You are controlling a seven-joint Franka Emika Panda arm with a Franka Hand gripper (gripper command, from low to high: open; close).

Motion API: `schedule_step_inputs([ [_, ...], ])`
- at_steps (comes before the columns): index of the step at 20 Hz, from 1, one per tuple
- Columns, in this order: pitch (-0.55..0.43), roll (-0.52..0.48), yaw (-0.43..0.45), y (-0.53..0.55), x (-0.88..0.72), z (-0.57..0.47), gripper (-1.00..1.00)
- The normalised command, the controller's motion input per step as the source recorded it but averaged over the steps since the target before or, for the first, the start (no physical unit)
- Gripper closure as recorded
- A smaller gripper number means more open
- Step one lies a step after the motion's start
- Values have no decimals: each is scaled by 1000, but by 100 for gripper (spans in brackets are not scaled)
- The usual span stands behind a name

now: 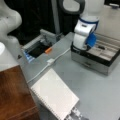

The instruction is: Open the box. Pick up the pen. Place the pen in the box. Pick up the book. Place the book on the shelf.

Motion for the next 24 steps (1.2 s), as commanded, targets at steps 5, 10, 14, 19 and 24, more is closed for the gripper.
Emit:
schedule_step_inputs([
  [5,-8,-242,315,-646,-221,1,-100],
  [10,-56,-193,279,-451,-226,-10,-100],
  [14,-76,-277,263,-345,-217,-12,-100],
  [19,-84,-339,243,-373,-203,-13,-100],
  [24,-81,-272,150,-363,-207,-37,-100],
])
